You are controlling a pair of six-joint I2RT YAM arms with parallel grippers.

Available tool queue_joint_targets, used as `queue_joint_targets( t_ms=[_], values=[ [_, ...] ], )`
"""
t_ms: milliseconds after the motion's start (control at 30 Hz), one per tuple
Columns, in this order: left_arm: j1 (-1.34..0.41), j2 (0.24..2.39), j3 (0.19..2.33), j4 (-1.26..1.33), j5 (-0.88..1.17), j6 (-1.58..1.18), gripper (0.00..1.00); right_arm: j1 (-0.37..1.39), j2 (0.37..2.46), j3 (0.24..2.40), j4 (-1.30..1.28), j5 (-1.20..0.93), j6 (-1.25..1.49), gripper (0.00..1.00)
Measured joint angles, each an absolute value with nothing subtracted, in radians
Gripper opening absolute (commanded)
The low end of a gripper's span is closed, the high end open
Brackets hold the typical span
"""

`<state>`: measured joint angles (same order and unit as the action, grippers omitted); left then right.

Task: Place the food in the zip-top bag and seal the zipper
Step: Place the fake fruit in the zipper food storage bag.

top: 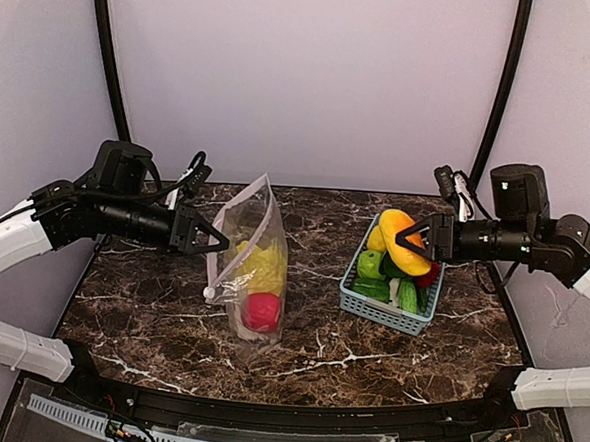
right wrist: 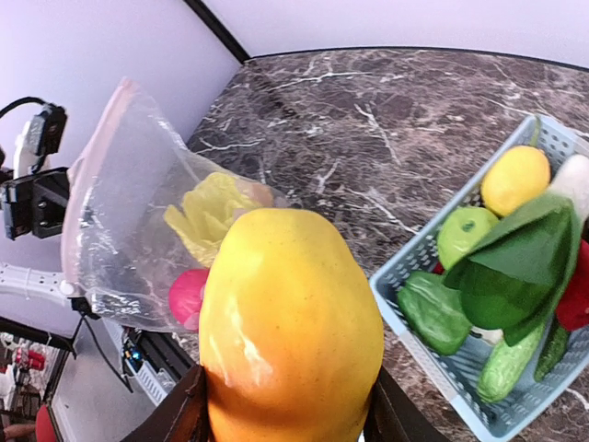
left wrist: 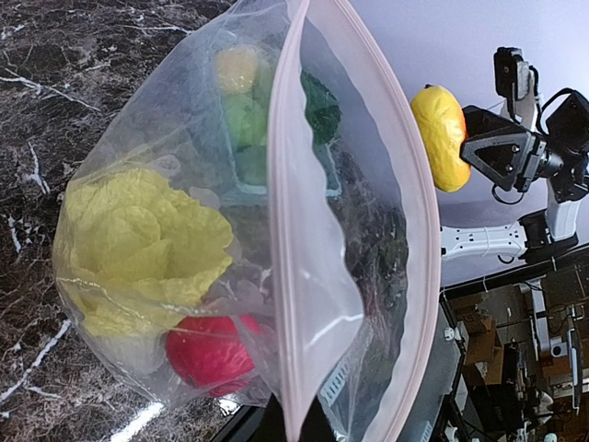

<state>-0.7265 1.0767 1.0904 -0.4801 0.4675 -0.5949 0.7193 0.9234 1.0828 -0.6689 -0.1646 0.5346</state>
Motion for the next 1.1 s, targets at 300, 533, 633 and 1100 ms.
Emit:
queue_joint_targets(
  t_ms=[300, 533, 633, 1100],
  values=[
    [-0.727, 1.091, 1.111, -0.487, 0.497, -0.591, 0.01, 0.954, 1.122, 1.264, -0.541, -0.134, 0.575, 0.38],
    [-0.727, 1.092, 1.114, -0.487, 0.53, -0.592, 0.01, 1.119, 1.269, 1.384, -0.419, -0.087, 0.565, 0.38],
    [-0.728, 1.092, 1.114, -0.486, 0.538, -0.597, 0.01, 1.168, 1.313, 1.403, -0.368, -0.062, 0.559, 0.39],
    [-0.754, 1.092, 1.114, -0.458, 0.542, -0.63, 0.01, 1.269, 1.533, 1.541, -0.163, 0.186, 0.476, 0.39]
  ],
)
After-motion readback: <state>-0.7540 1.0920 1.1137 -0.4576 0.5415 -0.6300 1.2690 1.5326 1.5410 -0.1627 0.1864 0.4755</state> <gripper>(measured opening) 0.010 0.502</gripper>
